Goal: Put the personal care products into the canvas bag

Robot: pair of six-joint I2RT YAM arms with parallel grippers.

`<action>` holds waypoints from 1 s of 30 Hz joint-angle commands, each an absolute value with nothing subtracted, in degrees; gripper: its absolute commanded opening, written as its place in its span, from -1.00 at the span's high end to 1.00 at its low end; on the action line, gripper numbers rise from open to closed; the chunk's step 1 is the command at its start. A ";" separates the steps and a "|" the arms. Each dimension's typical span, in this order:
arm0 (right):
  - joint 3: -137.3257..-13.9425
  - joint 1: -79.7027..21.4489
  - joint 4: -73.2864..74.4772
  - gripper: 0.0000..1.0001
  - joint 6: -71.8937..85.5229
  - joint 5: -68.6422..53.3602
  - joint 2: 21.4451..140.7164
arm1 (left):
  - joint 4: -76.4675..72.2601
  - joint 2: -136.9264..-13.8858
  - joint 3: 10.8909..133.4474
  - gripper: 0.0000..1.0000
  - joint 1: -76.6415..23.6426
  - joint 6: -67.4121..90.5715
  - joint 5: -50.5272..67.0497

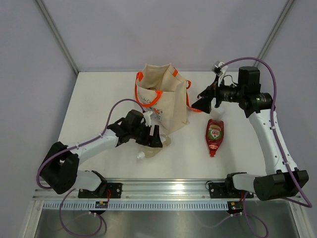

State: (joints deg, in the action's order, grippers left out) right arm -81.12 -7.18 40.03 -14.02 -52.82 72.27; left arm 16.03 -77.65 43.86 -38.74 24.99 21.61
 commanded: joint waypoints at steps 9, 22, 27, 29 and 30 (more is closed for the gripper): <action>-77.78 -6.85 48.76 -0.95 -31.40 -67.58 74.09 | 0.44 -73.65 45.79 1.00 -32.61 34.98 45.43; -56.00 -23.10 57.84 -0.99 -76.88 -48.35 70.67 | 6.37 -80.16 48.51 1.00 -32.26 30.69 40.98; -50.98 -33.46 50.91 -0.99 -83.49 -41.25 70.22 | 19.23 -74.81 54.39 0.75 -30.50 24.53 21.94; -51.59 -35.67 48.97 -0.99 -82.72 -40.08 73.02 | 22.84 -70.33 54.67 0.39 -30.24 23.56 15.25; -52.55 -36.55 47.74 -0.99 -82.62 -39.64 73.99 | 23.90 -68.66 54.41 0.11 -30.23 23.55 12.60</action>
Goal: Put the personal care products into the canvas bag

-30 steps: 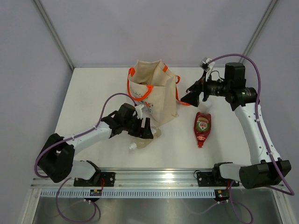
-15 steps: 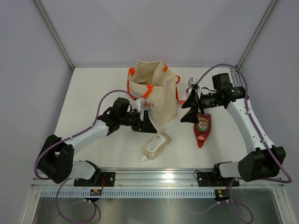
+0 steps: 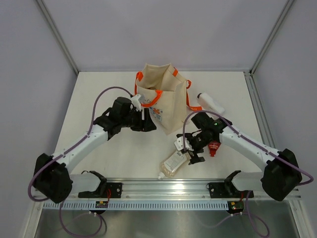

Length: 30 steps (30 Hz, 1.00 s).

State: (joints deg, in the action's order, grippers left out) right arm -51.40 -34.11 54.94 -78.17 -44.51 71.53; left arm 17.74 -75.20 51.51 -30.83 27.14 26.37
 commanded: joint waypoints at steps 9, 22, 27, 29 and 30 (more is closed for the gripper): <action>-56.51 -47.89 46.14 -0.99 -77.26 -32.44 86.91 | 33.04 -47.83 47.38 -0.98 -30.15 26.63 -1.57; -59.76 -57.57 38.84 -0.99 -59.77 -18.02 100.62 | 35.86 -35.77 43.42 -0.98 -30.15 30.23 -7.29; -62.05 -57.57 39.02 0.49 -55.56 -18.28 101.07 | 36.74 -34.72 43.59 -0.97 -30.15 30.41 -9.23; -63.36 -57.31 39.72 1.00 -52.49 -20.72 100.03 | 36.83 -33.84 43.42 -0.98 -30.15 30.85 -9.75; -63.63 -56.87 39.81 1.00 -51.08 -22.66 99.15 | 36.74 -33.49 43.33 -0.98 -30.15 31.02 -9.84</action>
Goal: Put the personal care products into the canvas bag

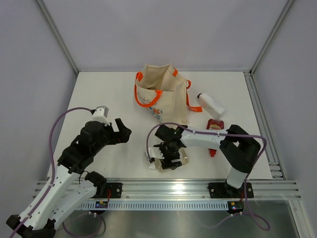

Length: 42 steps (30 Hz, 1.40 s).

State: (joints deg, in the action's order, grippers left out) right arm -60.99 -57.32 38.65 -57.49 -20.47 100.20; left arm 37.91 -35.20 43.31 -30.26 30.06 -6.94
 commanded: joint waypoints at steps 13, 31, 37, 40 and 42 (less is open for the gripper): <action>-82.07 -39.47 37.80 1.00 -23.04 -56.07 86.93 | 32.70 -30.59 40.43 -0.97 -30.15 35.06 -8.96; -133.77 -27.16 14.95 1.00 3.79 -12.57 118.81 | 27.51 -28.30 36.83 -0.98 -30.23 38.41 -8.26; -115.90 -27.25 6.08 0.98 1.23 -21.67 114.97 | 26.98 -26.72 34.98 -0.98 -30.23 39.20 -8.79; -105.08 -27.16 4.05 0.73 -2.08 -30.80 109.44 | 26.54 -27.07 34.45 -0.98 -30.15 38.76 -8.61; -99.78 -27.16 3.61 0.33 -5.52 -37.50 104.71 | 25.93 -27.33 34.10 -0.98 -30.15 38.41 -8.53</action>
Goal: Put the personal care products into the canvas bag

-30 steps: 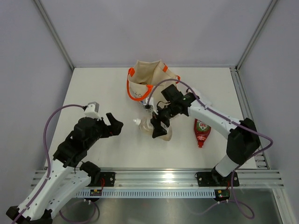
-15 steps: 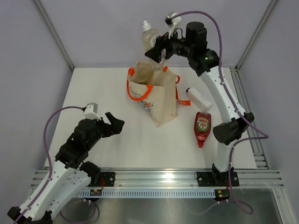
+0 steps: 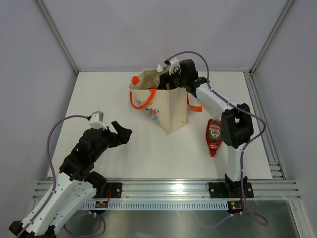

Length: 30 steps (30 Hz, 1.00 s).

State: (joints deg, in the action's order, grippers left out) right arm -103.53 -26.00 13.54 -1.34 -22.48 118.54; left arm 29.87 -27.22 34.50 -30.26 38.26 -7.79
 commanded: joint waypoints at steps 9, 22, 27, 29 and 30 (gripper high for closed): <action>-97.12 -27.16 23.73 -0.99 -23.82 -52.92 101.26 | 21.01 -32.60 34.71 -0.98 -30.15 35.43 -5.72; -112.06 -22.68 33.04 -0.99 -18.81 -35.35 103.27 | 21.00 -31.82 34.19 -0.98 -30.15 34.54 -6.59; -109.44 -16.45 39.10 -0.99 -17.84 -32.43 102.92 | 21.62 -29.01 32.61 -0.97 -30.15 35.07 -8.35; -109.07 -11.71 43.14 -0.99 -18.36 -32.00 103.79 | 21.88 -27.86 32.26 -0.98 -30.15 35.24 -8.52; -109.94 -10.21 45.16 -0.99 -20.37 -31.38 105.54 | 21.97 -27.69 32.08 -0.98 -30.15 35.24 -8.79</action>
State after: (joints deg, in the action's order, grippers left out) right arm -109.60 -15.29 37.54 -19.27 -34.98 104.68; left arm 24.01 -28.58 32.84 -30.26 35.59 -6.50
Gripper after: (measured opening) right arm 0.993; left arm 0.984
